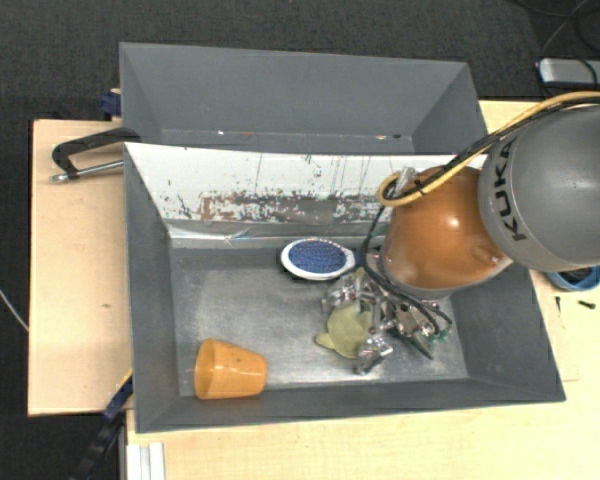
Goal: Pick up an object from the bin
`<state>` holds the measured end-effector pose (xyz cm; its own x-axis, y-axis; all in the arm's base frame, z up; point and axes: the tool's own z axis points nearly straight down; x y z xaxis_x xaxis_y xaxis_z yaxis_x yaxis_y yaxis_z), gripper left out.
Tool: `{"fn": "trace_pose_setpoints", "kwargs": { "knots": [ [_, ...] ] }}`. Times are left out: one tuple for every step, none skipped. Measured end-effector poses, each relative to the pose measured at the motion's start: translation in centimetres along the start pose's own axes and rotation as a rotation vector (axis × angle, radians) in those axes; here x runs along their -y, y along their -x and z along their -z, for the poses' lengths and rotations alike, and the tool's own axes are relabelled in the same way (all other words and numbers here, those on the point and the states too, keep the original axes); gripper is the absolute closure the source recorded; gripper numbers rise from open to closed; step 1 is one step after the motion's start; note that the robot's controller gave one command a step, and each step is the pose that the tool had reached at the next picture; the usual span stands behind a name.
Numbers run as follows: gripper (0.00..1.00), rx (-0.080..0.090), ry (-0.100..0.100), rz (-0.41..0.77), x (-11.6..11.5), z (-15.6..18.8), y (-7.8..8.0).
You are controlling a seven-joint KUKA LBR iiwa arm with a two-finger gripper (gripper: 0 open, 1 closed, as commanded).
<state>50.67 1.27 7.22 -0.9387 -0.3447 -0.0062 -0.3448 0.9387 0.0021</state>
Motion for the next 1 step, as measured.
{"fn": "trace_pose_setpoints", "kwargs": {
  "knots": [
    [0.0,-0.002,-0.001,0.0,-0.11,0.09,0.14]
  ]
}}
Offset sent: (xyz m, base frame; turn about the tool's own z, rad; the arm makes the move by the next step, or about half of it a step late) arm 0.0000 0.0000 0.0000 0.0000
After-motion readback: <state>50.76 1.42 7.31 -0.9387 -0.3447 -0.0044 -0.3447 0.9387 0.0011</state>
